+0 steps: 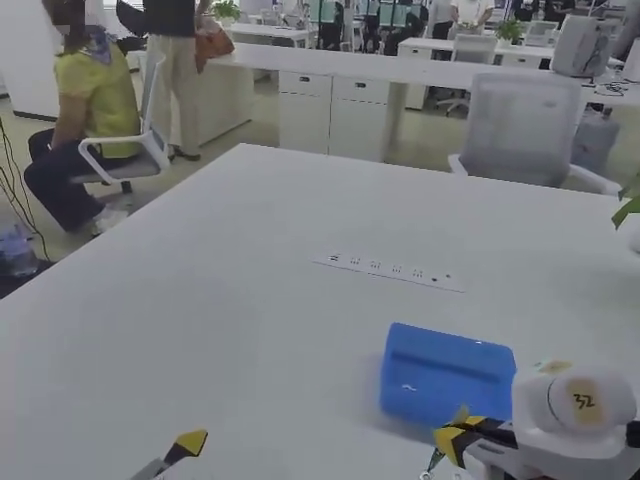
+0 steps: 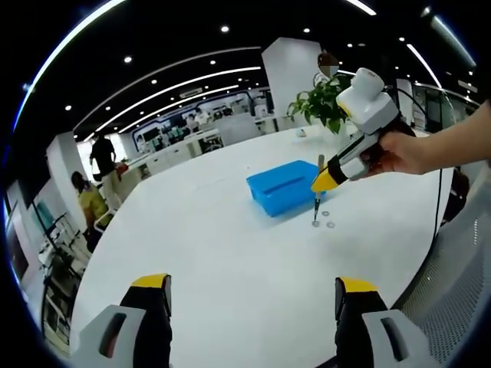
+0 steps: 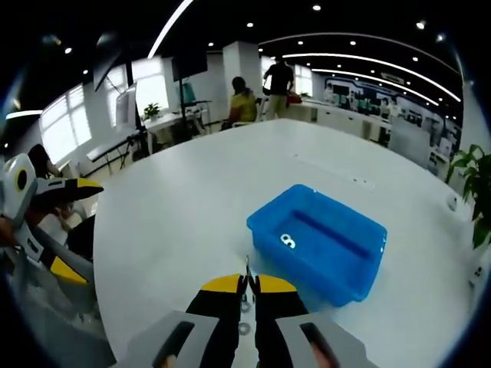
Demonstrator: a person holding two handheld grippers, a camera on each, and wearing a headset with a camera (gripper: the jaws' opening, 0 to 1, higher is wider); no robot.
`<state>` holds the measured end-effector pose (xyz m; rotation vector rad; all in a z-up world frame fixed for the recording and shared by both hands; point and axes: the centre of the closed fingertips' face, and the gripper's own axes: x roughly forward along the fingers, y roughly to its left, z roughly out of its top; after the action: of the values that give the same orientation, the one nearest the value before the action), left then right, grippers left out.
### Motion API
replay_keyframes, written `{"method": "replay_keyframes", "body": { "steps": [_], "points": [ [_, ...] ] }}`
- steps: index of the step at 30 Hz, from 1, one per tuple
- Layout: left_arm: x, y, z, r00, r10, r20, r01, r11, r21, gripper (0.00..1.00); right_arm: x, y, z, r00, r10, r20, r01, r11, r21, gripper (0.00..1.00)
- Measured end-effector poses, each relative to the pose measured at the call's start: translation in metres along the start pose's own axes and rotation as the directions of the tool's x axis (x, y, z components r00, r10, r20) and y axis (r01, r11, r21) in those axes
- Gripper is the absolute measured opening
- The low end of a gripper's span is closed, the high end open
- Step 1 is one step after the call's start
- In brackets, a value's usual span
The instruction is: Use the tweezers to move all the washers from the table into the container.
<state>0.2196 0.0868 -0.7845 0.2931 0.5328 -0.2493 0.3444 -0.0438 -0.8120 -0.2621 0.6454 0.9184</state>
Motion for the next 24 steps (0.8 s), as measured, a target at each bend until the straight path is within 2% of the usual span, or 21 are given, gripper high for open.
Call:
{"method": "replay_keyframes", "body": {
  "steps": [4, 5, 11, 14, 18, 20, 24],
  "points": [
    [0.000, 0.001, 0.001, 1.0000, 0.003, 0.008, -0.003, 1.000, -0.010, 0.91, 0.003, 0.002, -0.007, 0.9997, -0.003, -0.025, 0.003, 1.000, -0.029, 0.02],
    [0.000, 0.001, 0.000, 1.0000, 0.004, 0.004, -0.004, 1.000, -0.008, 0.91, 0.002, 0.004, -0.006, 1.0000, -0.006, -0.006, 0.005, 0.999, -0.040, 0.02],
    [0.001, 0.001, -0.002, 1.0000, 0.006, -0.006, -0.006, 1.000, 0.004, 0.90, 0.002, 0.005, -0.007, 0.9999, -0.017, 0.001, 0.017, 0.999, -0.047, 0.02],
    [0.000, 0.001, -0.001, 1.0000, 0.007, -0.004, -0.007, 1.000, 0.003, 0.90, 0.000, 0.004, -0.009, 0.9998, -0.018, 0.001, 0.018, 0.999, -0.033, 0.01],
    [0.001, -0.001, -0.002, 1.0000, 0.002, -0.009, -0.002, 1.000, 0.013, 0.90, -0.003, 0.000, -0.011, 0.9990, -0.045, 0.005, 0.045, 0.999, -0.022, 0.01],
    [0.001, -0.002, -0.002, 0.9999, -0.004, -0.012, 0.004, 1.000, 0.014, 0.90, -0.003, -0.002, -0.011, 0.9989, -0.047, 0.007, 0.047, 0.999, 0.013, 0.01],
    [0.001, -0.002, -0.003, 0.9999, -0.002, -0.016, 0.003, 1.000, 0.019, 0.90, -0.002, -0.003, -0.010, 0.9992, -0.040, 0.000, 0.040, 0.999, 0.025, 0.01]
  ]
}}
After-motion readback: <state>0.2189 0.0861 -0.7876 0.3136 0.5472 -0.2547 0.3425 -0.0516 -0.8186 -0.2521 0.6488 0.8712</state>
